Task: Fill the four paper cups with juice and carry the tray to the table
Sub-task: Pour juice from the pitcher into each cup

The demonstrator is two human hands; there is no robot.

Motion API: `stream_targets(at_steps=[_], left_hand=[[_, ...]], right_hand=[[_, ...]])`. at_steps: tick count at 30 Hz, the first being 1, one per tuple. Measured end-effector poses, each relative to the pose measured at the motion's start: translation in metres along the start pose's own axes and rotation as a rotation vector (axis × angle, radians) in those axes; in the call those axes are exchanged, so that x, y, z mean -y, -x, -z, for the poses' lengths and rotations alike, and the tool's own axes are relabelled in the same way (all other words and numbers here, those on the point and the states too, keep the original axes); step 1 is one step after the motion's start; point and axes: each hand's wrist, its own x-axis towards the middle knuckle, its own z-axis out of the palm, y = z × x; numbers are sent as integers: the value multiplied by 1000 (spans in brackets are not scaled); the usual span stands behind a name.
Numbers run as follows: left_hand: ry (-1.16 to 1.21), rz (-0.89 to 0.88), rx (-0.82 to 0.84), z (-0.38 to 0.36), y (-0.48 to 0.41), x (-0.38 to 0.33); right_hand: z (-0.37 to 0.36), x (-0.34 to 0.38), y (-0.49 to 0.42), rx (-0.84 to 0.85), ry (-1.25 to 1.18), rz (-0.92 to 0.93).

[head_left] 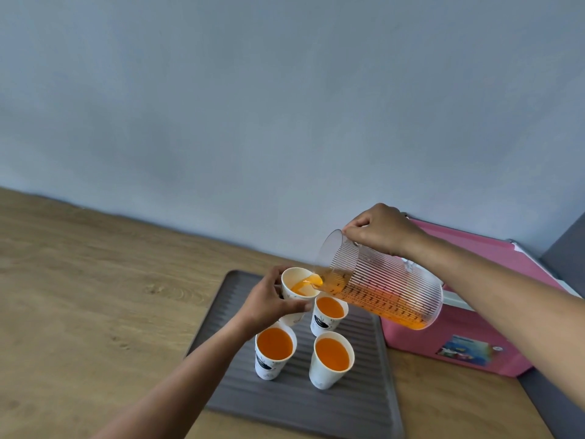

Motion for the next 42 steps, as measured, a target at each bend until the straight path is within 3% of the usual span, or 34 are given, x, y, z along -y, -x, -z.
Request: stream_targets(at_steps=[42], left_hand=[[26, 14, 19, -6, 0, 4]], right_hand=[[0, 0, 2, 1, -3, -12]])
